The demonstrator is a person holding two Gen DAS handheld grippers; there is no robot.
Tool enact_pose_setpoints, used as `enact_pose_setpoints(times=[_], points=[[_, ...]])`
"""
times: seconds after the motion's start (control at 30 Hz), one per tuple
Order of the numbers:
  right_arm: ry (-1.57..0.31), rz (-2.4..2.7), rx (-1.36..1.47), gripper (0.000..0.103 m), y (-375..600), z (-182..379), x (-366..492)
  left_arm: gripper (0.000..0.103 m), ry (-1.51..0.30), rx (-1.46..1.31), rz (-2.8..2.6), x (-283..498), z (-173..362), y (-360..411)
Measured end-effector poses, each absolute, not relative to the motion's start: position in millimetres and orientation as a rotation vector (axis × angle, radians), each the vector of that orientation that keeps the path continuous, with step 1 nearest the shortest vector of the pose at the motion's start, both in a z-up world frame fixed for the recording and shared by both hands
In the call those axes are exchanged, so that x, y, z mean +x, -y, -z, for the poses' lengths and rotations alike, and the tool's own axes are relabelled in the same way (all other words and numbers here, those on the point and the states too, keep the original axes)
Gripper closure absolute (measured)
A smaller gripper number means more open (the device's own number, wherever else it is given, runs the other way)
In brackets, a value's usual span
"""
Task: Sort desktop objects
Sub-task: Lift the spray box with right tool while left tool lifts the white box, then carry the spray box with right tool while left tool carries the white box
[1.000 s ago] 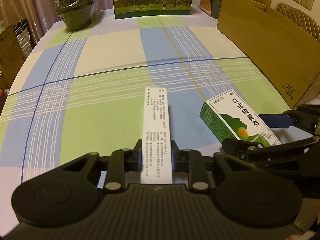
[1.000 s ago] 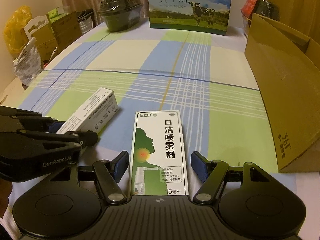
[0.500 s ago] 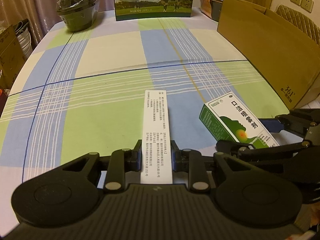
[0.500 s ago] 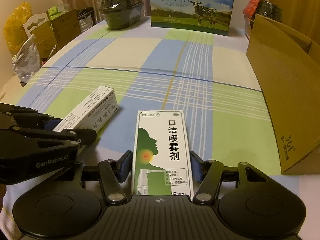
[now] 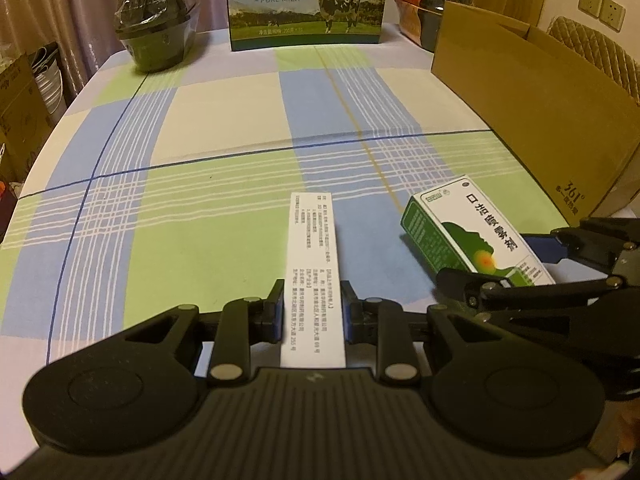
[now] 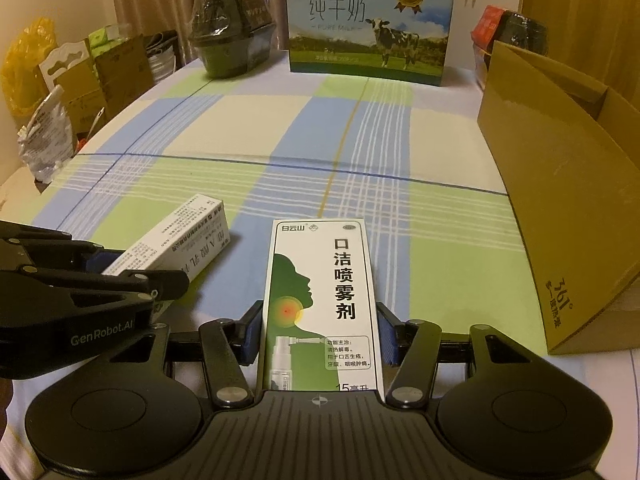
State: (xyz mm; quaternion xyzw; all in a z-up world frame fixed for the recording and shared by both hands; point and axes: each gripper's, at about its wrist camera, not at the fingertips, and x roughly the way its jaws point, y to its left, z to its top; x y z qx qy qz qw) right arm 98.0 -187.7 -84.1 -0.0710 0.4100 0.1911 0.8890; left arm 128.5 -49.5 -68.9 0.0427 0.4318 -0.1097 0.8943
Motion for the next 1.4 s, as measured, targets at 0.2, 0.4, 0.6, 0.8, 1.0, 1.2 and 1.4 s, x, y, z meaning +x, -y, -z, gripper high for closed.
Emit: enact_pose_setpoints(times=[0.2,0.4,0.6,0.8,1.0,1.2,1.4], points=[[-0.843,-0.378,-0.138,0.051,193.3,79.0,96.9,0.081,-0.889,0.088,0.233,126.1,67.0,52.2],[-0.834,-0.370,-0.127,0.051,197.3,74.2,95.9,0.081,-0.868,0.075,0.225,123.3,62.1,48.8],[-0.816,-0.366,-0.128,0.051,199.9,65.7,94.5,0.081,-0.858,0.068,0.226,120.8,55.9,48.3],[-0.784,-0.351,-0.113,0.051,208.3,44.8,93.3,0.081,-0.829,0.089,0.237,118.9,39.8,54.7],[-0.743,-0.331,-0.089,0.051,224.0,16.6,87.4,0.081,-0.788,0.070,0.225,112.2,13.0,62.0],[-0.696,-0.314,-0.060,0.051,239.0,-13.7,77.9,0.081,-0.739,0.067,0.242,101.5,-18.8,78.9],[-0.645,-0.292,-0.036,0.051,256.4,-44.2,67.3,0.081,-0.693,0.077,0.266,89.0,-48.3,101.3]])
